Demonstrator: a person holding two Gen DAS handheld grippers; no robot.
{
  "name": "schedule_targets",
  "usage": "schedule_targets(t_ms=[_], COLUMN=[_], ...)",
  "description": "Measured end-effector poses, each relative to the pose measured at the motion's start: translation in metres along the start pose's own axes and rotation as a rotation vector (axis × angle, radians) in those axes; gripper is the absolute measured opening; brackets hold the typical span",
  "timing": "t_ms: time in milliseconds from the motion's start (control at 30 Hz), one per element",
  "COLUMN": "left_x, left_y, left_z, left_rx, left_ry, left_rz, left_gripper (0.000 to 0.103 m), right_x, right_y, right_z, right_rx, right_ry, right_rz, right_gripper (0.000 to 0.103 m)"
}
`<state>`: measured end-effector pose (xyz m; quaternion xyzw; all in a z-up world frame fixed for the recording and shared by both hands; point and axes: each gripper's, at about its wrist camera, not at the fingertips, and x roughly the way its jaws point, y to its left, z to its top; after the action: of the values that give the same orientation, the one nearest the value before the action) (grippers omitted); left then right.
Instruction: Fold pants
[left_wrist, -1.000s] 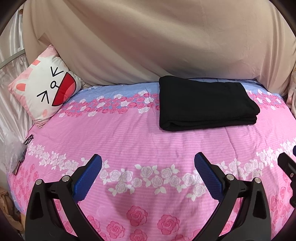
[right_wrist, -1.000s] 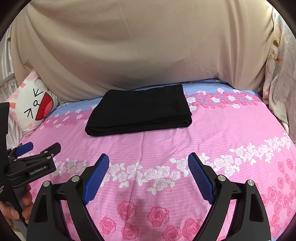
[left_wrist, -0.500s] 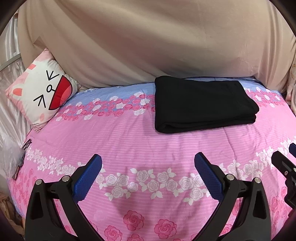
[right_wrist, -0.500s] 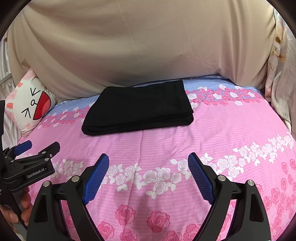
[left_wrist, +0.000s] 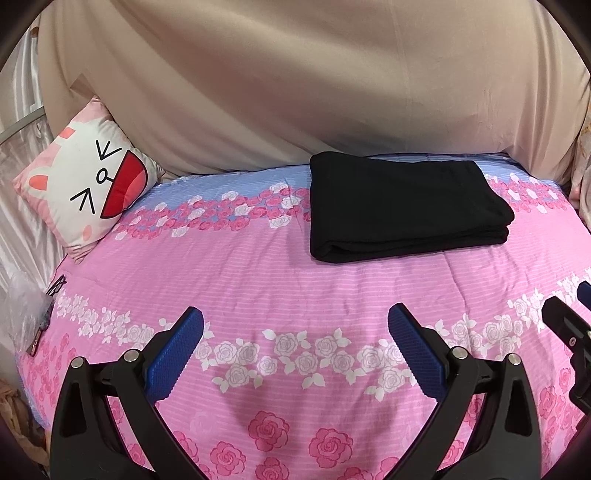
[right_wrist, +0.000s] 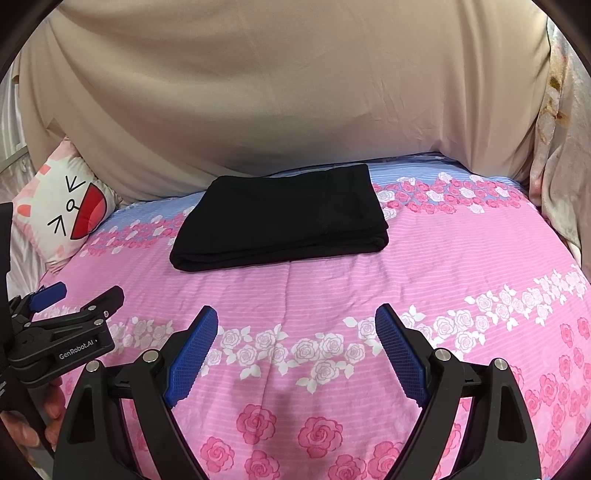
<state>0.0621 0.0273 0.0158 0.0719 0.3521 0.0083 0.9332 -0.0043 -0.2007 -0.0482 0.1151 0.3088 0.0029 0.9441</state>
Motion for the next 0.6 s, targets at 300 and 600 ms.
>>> schedule_targets(t_ms=[300,600], left_x=[-0.0012,-0.0017], left_y=[-0.0013,-0.0017], left_z=[-0.0001,0.0], left_rx=[0.003,0.003], left_ry=[-0.004,0.001], left_rz=[-0.003,0.0], left_gripper=[0.098,0.098], right_x=[-0.001,-0.0004], right_y=[-0.0012,0.0014], right_z=[0.0005,-0.0005], right_rx=[0.004,0.001], right_ry=[0.001,0.003], right_rz=[0.0,0.004], right_gripper=[0.085,0.085])
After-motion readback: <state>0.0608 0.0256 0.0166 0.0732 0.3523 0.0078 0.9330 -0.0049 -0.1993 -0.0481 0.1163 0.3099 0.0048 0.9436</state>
